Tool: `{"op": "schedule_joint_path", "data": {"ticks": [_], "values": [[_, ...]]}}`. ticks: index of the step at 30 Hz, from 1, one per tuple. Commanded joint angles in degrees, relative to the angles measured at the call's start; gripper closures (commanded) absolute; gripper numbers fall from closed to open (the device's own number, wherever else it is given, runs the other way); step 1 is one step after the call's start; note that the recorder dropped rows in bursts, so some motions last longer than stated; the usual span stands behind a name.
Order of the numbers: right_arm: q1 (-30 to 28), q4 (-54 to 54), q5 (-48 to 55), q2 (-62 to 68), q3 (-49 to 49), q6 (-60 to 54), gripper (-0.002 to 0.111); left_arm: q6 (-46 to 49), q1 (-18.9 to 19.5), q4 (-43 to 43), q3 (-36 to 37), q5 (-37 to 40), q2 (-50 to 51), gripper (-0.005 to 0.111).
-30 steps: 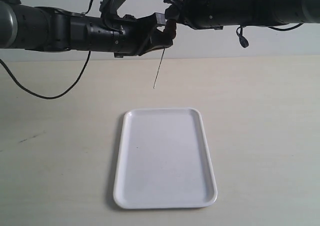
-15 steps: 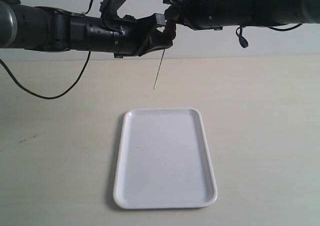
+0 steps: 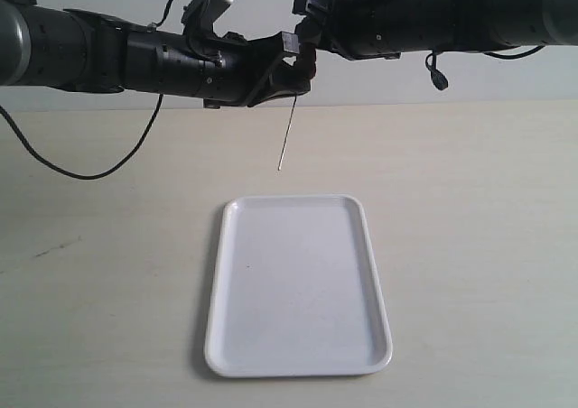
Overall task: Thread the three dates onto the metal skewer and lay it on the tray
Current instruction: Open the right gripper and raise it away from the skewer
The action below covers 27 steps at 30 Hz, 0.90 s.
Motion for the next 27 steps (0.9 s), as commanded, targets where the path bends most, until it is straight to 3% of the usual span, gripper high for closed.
{"op": "schedule_joint_path", "data": {"ticks": [1,14,27], "values": [[0.5,-0.7,1.7,-0.3,0.1,-0.5,0.077,-0.6,0.2,0.6,-0.5,-0.7,0.0,0.107],[0.1,-4.1,-0.1,-0.3,0.1,1.8,0.062,-0.7,0.2,2.4,0.9,-0.1,0.0,0.107],[-0.1,-6.9,0.1,-0.3,0.1,4.0,0.061,-0.7,0.3,4.5,1.4,0.8,0.0,0.107]]}}
